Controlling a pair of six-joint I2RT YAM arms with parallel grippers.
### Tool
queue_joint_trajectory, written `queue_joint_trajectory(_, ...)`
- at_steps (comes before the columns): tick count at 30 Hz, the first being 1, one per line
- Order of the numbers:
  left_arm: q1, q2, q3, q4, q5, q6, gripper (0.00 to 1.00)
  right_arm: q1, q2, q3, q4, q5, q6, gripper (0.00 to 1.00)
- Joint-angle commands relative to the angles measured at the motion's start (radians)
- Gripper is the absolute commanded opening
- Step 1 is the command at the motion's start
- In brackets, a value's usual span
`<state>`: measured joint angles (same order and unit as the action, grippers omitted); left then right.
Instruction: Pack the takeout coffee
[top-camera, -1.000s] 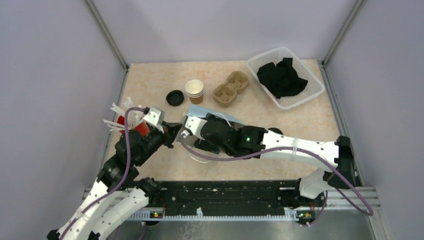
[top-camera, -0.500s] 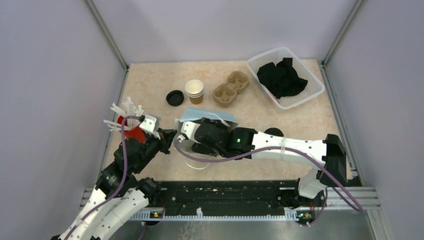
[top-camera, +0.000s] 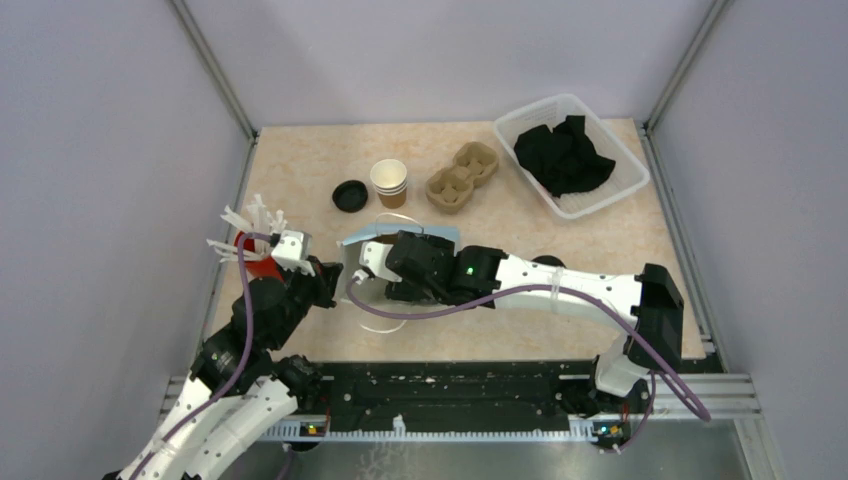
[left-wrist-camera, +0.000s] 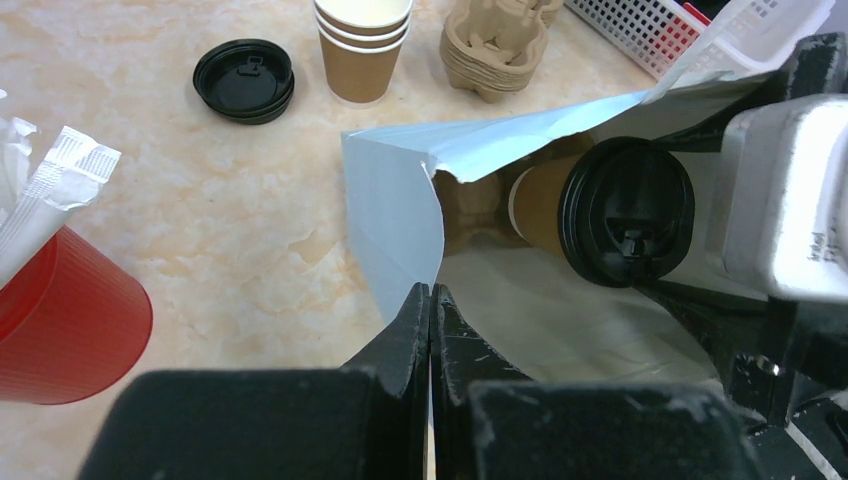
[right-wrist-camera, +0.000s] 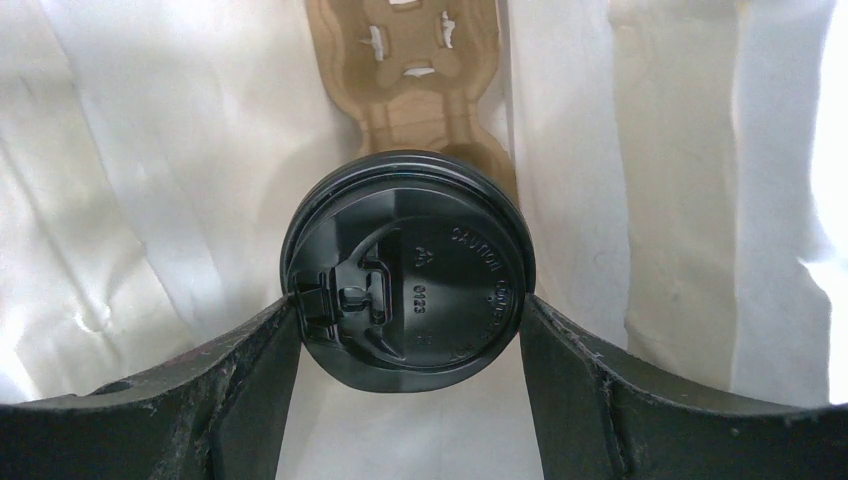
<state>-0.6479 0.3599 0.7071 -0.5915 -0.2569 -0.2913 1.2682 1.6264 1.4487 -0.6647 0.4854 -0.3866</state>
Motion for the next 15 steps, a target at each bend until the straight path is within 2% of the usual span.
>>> queue_joint_trajectory(1, 0.000, -0.003, 0.007, 0.005, -0.024, -0.018, 0.00, -0.041, -0.013, 0.040, 0.015, -0.073, -0.103, 0.41)
queue_joint_trajectory(9, 0.000, -0.028, -0.007, 0.010, -0.018, -0.016, 0.00, -0.072, 0.020, 0.065, 0.025, -0.118, -0.164, 0.38)
queue_joint_trajectory(15, 0.002, -0.030, -0.021, 0.031, -0.005, 0.007, 0.00, -0.079, 0.007, 0.008, 0.080, -0.163, -0.176, 0.37)
